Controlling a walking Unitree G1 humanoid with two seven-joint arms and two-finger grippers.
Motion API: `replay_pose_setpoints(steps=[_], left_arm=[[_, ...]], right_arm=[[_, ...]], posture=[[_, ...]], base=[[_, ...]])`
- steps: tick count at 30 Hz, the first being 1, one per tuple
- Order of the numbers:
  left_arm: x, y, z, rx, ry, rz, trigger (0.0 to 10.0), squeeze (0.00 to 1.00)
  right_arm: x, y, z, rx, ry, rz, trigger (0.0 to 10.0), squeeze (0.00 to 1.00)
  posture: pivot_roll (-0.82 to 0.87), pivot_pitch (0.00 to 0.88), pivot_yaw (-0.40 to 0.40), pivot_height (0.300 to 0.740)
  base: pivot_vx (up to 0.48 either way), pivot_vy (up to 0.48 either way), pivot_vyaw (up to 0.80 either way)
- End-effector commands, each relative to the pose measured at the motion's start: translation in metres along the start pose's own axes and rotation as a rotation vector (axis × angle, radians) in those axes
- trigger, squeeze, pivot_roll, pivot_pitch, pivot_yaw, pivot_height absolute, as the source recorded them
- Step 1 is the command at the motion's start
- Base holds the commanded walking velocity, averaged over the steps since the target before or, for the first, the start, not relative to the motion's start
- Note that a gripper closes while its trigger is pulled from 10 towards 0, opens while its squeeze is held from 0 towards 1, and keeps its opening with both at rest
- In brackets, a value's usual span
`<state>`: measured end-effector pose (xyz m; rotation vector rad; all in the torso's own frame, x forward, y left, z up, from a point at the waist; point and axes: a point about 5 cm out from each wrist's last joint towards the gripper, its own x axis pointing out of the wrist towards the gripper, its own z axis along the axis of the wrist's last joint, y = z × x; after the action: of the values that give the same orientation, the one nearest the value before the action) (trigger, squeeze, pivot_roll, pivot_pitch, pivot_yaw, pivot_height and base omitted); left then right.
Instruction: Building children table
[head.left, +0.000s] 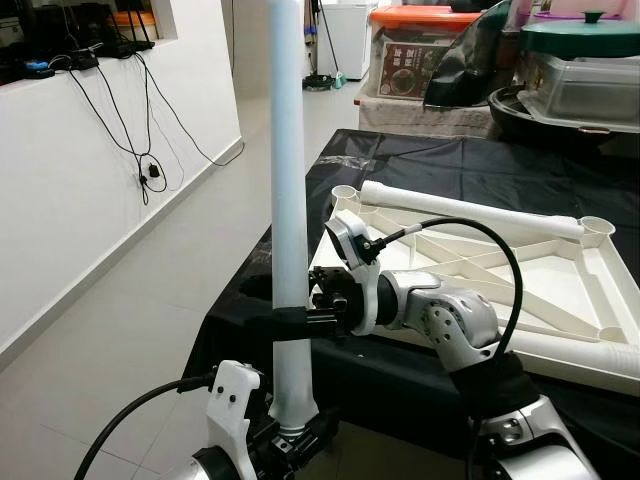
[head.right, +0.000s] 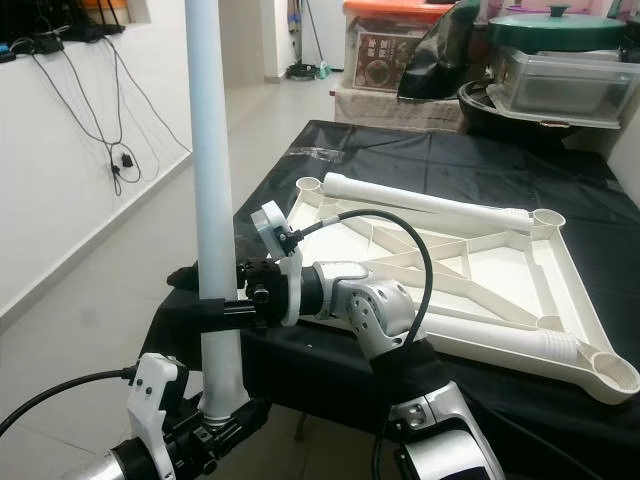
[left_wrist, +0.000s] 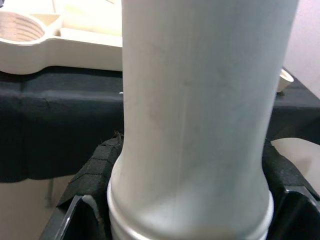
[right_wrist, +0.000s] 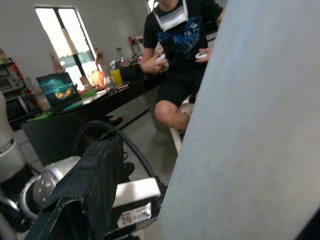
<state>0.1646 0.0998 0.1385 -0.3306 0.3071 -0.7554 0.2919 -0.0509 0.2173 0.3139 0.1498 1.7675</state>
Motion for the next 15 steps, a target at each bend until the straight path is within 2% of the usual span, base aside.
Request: replay_pose_setpoints(steps=[1, 6, 15], left_arm=[[-0.0017, -0.0016, 0.0016, 0.009, 0.006, -0.013, 10.0, 0.00], [-0.0021, -0.0004, -0.0010, 0.044, 0.036, -0.018, 10.0, 0.00], [-0.0024, 0.0042, 0.0026, 0.061, 0.034, -0.015, 10.0, 0.00]], right_arm=[[0.0009, 0.0013, -0.0023, 0.000, 0.012, 0.020, 10.0, 0.00], [0.0049, 0.0016, -0.0063, 0.047, 0.026, 0.022, 10.0, 0.00], [0.0092, 0.0030, -0.0076, 0.064, 0.017, 0.028, 10.0, 0.00]], posture=[[0.11, 0.023, 0.010, 0.740], [0.11, 0.023, 0.010, 0.740], [0.11, 0.026, 0.011, 0.740]], base=[[0.000, 0.000, 0.00], [0.000, 0.000, 0.00], [0.000, 0.000, 0.00]])
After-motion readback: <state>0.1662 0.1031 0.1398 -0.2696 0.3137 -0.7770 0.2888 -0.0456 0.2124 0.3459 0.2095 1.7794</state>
